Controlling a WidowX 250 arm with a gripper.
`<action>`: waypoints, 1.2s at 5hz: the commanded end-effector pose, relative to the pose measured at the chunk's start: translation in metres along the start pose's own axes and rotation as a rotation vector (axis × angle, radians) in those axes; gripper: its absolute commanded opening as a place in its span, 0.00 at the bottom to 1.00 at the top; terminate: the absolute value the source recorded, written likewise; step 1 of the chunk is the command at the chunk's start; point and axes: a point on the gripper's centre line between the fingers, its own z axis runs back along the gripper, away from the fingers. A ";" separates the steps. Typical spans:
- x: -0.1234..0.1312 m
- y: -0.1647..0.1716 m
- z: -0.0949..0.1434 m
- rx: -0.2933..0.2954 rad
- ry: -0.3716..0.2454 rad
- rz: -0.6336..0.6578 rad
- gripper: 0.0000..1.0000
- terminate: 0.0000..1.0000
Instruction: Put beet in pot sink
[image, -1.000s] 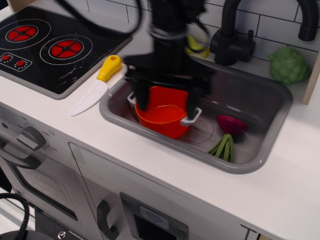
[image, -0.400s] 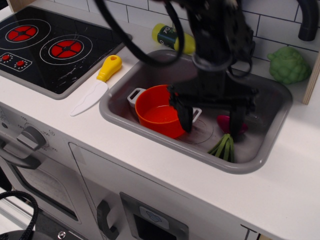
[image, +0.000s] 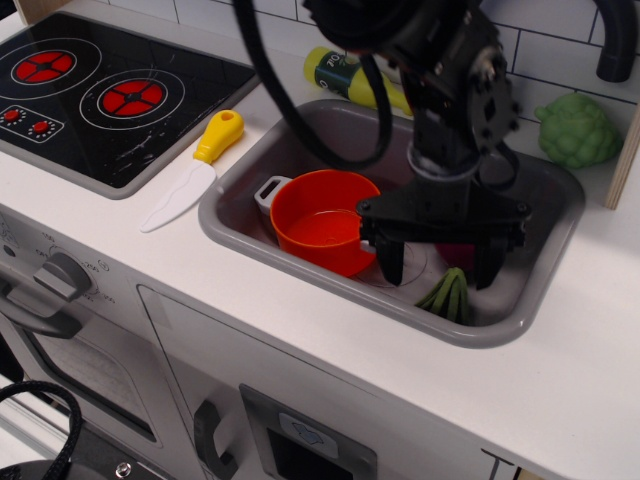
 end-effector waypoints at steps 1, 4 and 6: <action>0.007 -0.010 -0.012 -0.010 -0.028 0.036 1.00 0.00; 0.004 -0.009 -0.025 0.008 -0.046 0.061 0.00 0.00; 0.007 -0.007 -0.014 -0.017 -0.034 0.063 0.00 0.00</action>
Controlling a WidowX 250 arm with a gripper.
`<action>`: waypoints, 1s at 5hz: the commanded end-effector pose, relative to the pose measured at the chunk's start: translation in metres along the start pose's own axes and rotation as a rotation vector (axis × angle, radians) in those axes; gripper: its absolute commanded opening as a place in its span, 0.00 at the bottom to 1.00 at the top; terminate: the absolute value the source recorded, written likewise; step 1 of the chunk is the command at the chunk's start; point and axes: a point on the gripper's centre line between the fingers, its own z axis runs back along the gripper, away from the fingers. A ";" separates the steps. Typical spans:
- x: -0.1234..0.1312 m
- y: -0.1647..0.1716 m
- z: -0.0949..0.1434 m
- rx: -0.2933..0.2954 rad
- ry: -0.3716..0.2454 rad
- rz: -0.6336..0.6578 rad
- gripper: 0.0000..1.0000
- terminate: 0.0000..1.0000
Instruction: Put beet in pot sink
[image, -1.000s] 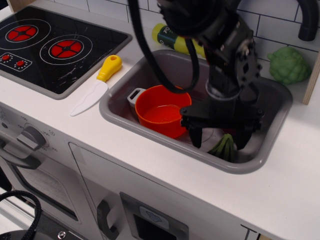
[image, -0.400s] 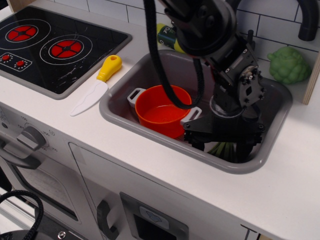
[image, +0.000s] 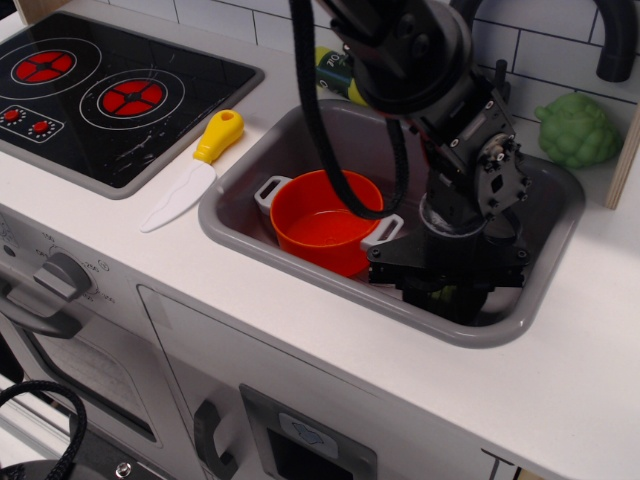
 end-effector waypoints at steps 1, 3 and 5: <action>0.017 -0.007 0.030 -0.076 -0.037 0.003 0.00 0.00; 0.033 -0.012 0.083 -0.213 -0.029 0.017 0.00 0.00; 0.051 0.040 0.104 -0.196 0.027 0.086 0.00 0.00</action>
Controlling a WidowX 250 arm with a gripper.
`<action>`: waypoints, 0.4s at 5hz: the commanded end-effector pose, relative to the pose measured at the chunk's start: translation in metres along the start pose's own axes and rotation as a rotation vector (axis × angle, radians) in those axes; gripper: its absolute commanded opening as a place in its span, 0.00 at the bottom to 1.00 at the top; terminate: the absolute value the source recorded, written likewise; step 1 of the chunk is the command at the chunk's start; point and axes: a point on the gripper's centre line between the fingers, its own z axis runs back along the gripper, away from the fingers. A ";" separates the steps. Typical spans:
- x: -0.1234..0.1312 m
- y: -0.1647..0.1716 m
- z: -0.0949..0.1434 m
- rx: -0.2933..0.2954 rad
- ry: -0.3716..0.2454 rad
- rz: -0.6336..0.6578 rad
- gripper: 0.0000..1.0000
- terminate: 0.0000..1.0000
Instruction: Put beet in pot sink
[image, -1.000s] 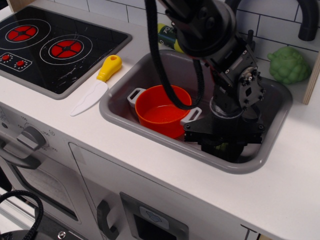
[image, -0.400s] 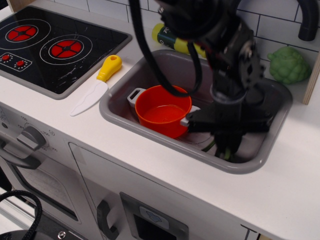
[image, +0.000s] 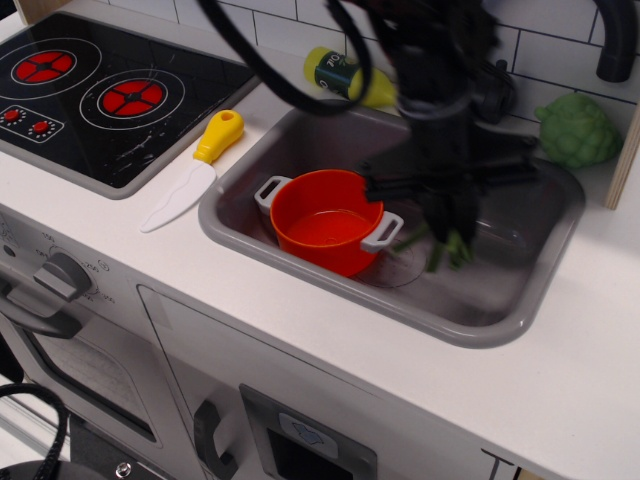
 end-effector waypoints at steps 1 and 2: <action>0.032 0.049 0.043 0.048 -0.014 0.066 0.00 0.00; 0.041 0.066 0.039 0.085 0.066 0.086 0.00 0.00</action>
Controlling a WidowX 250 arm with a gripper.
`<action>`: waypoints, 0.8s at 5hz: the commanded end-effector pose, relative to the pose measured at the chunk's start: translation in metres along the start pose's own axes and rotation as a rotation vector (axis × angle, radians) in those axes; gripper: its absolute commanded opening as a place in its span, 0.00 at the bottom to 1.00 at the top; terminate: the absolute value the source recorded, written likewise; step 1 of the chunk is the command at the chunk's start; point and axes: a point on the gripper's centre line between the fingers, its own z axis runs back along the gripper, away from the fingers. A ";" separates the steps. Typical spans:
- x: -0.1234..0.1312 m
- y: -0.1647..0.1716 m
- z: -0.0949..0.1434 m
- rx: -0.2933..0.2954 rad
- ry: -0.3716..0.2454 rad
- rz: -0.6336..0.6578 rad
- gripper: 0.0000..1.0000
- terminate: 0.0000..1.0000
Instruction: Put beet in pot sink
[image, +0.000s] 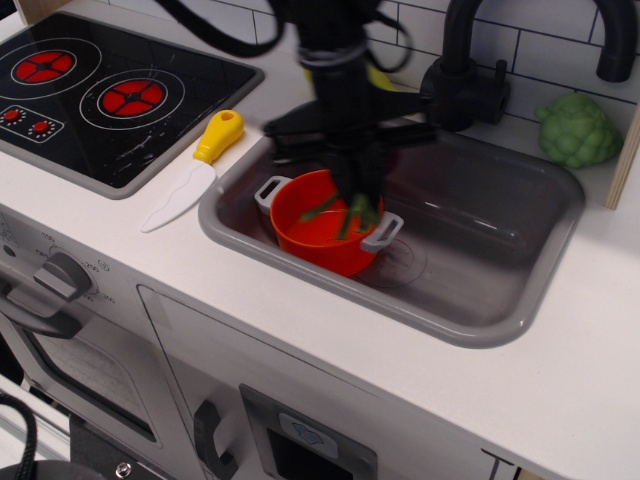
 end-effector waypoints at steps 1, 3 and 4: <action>0.021 0.009 0.006 0.039 0.071 0.006 0.00 0.00; 0.018 0.010 0.005 0.074 0.122 -0.002 1.00 0.00; 0.024 0.002 0.013 0.095 0.056 0.027 1.00 0.00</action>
